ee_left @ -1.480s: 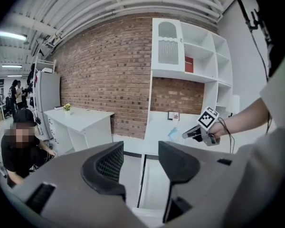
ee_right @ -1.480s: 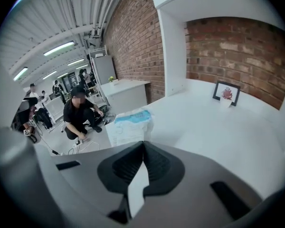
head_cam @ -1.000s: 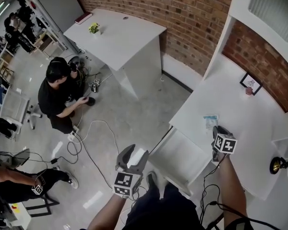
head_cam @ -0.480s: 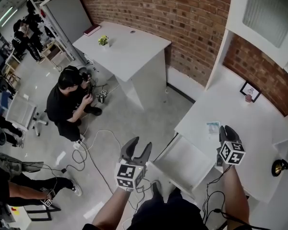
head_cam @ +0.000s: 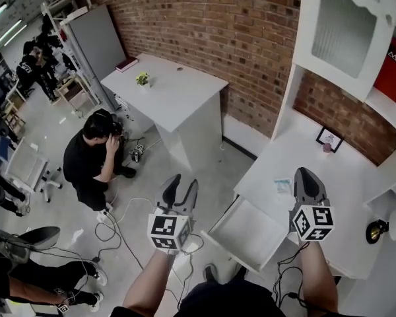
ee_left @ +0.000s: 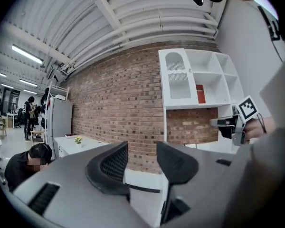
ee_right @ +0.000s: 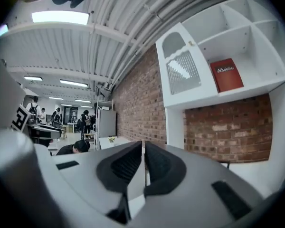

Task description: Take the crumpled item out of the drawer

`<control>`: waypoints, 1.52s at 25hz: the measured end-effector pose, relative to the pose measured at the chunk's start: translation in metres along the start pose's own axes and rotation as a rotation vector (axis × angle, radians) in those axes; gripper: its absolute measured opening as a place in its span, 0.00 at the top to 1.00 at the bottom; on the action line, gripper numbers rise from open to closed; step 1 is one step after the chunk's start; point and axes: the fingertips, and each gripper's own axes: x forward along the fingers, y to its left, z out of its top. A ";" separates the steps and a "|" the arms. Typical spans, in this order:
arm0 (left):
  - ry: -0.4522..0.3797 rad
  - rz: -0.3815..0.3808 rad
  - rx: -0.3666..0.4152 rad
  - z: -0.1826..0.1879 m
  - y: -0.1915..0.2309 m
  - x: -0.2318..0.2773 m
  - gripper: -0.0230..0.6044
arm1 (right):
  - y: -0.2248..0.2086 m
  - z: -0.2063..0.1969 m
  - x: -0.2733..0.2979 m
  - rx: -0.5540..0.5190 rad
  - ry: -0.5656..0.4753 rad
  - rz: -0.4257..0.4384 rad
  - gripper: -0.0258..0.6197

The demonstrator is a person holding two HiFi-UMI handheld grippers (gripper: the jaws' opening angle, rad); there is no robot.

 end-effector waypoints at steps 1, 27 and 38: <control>-0.019 -0.002 0.001 0.011 -0.002 -0.003 0.67 | 0.006 0.014 -0.007 -0.001 -0.033 0.007 0.93; -0.210 -0.118 0.004 0.097 -0.044 -0.033 0.67 | 0.053 0.095 -0.057 -0.110 -0.229 0.020 0.94; -0.200 -0.121 0.004 0.095 -0.041 -0.027 0.67 | 0.058 0.098 -0.051 -0.114 -0.233 0.037 0.94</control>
